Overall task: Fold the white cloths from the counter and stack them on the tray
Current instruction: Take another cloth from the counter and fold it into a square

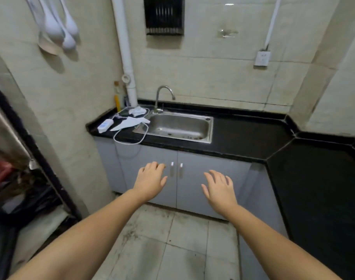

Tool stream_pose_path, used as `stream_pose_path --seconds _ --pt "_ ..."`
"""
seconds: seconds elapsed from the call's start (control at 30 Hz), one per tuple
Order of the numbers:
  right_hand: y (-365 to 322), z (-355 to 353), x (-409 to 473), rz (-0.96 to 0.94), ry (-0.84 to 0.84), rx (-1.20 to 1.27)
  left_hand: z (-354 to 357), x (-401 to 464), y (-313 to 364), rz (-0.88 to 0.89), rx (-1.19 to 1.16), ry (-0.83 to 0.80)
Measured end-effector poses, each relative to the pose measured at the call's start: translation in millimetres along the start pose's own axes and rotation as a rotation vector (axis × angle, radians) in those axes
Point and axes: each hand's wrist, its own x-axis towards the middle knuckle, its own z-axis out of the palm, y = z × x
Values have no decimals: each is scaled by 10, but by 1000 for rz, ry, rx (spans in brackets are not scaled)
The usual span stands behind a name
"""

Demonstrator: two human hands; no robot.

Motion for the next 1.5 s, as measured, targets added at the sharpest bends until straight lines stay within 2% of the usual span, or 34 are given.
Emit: stream_pose_path --seconds 0.1,0.27,0.47,0.67,0.77,1.07,1.2,1.33,1.4,1.5 --pt "-191 159 451 -132 8 68 128 162 -333 -114 9 -43" --pt "-553 419 1315 -274 -82 101 241 564 -947 -255 -14 -56" --pt "-922 792 2510 -335 -129 72 401 1477 -1739 -344 -30 -65" --pt "-1292 1006 3756 -295 -129 44 421 2456 -2570 -382 -56 -93" --pt "-1481 1150 4249 -315 -168 46 496 2848 -2982 -436 -138 -121" --pt "-2241 1768 6155 -474 -234 112 825 3983 -3867 -547 -263 -170" --pt "-2680 2098 7015 -564 -325 172 1068 4462 -4284 -642 -346 -234" --pt "-3063 2443 7612 -635 -412 199 1297 4763 -4499 -643 -316 -311" --pt "-3205 2607 7782 -623 -463 189 1432 4799 -4557 -611 -243 -386" --pt "-3333 2809 7920 -596 -508 130 1510 4764 -4612 -543 -142 -418"
